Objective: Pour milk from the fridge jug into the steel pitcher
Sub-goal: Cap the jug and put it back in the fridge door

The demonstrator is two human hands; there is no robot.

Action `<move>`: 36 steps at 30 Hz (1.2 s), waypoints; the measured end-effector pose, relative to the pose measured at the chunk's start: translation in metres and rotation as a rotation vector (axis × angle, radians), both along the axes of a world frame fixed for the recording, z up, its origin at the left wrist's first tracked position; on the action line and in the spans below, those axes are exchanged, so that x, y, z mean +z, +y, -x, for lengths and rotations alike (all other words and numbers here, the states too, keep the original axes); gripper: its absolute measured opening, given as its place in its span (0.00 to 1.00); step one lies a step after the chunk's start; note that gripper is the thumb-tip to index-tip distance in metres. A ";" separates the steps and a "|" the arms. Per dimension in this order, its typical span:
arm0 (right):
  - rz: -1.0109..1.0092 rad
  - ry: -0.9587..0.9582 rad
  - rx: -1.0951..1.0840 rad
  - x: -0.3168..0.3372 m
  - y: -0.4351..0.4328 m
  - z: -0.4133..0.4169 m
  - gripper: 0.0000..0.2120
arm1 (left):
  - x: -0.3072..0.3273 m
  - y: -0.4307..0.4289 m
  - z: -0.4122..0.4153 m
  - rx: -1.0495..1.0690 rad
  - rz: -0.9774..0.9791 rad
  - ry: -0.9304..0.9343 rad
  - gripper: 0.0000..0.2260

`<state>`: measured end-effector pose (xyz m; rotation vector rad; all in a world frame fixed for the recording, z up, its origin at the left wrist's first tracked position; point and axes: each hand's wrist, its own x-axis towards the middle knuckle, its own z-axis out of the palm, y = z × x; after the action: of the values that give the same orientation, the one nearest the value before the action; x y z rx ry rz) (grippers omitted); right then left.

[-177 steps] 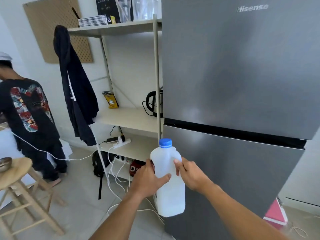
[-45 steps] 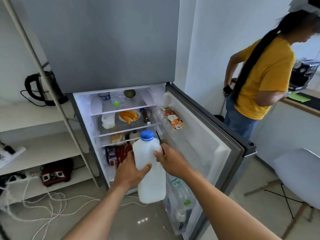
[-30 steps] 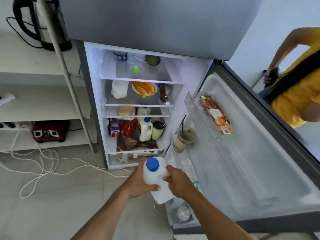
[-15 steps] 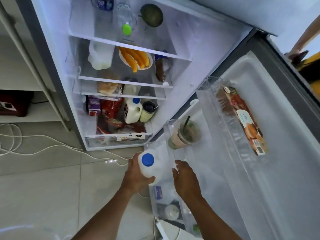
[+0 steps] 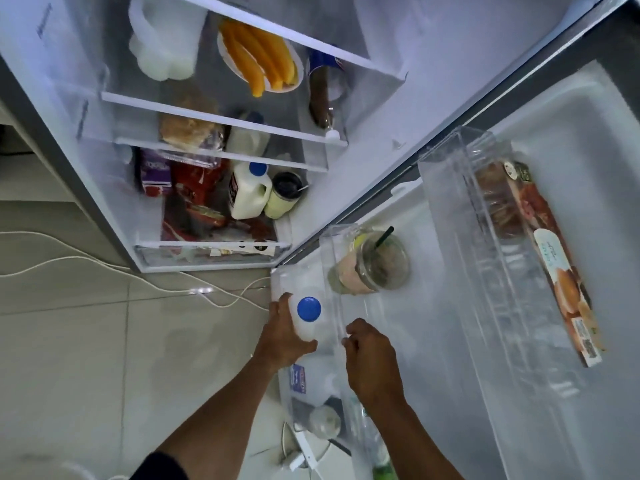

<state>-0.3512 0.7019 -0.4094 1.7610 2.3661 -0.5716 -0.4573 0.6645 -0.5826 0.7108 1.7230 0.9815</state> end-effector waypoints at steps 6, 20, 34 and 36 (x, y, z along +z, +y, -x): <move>-0.018 0.022 0.024 -0.002 0.000 -0.002 0.04 | -0.027 0.020 -0.007 -0.261 -0.016 0.163 0.52; -0.025 0.027 -0.021 -0.018 -0.001 -0.008 0.05 | -0.087 0.038 -0.017 -0.565 0.117 0.477 0.56; -0.062 0.074 -0.028 -0.020 -0.009 -0.014 0.08 | -0.056 0.035 -0.013 -0.659 0.035 0.507 0.47; -0.080 0.080 -0.020 -0.018 -0.010 -0.015 0.08 | -0.042 0.028 -0.001 -0.624 0.033 0.500 0.42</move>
<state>-0.3367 0.6915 -0.4276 1.8299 2.4597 -0.5687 -0.4559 0.6926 -0.6249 1.4518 1.7430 0.3524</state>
